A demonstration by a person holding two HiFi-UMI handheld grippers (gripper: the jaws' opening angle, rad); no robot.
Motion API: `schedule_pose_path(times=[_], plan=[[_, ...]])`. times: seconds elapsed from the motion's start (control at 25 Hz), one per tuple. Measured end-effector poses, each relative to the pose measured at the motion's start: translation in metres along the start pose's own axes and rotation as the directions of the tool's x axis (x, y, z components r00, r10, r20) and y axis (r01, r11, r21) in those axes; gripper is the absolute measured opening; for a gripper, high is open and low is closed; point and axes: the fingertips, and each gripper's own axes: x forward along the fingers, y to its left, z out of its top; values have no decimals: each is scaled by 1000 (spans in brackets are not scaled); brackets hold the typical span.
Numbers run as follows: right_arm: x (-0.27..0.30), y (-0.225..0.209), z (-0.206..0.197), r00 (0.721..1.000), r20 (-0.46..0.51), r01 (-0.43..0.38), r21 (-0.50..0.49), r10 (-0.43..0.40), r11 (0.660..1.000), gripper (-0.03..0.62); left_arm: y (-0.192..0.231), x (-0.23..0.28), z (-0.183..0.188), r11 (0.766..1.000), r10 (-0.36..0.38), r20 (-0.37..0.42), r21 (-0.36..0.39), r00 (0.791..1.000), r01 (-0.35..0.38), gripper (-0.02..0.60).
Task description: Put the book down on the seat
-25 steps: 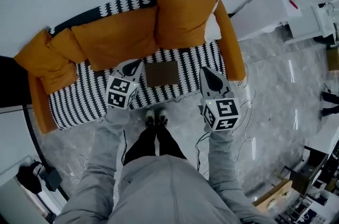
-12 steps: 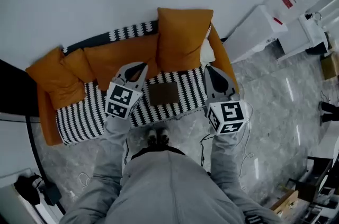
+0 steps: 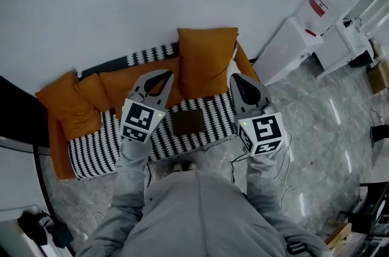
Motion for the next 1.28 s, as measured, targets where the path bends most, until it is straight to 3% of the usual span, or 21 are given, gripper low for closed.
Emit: schedule_pose_path(times=[0.44, 0.76, 1.28], plan=[[-16, 2, 52, 997, 82, -6, -79, 13, 997, 29, -9, -13, 71, 994, 12, 129, 102, 992, -25, 29], [-13, 10, 54, 998, 58, -30, -108, 36, 994, 28, -13, -16, 73, 992, 1, 127, 122, 992, -17, 29], [-27, 20, 47, 998, 48, -39, -77, 43, 996, 28, -29, -30, 71, 992, -25, 111, 128, 993, 10, 29]])
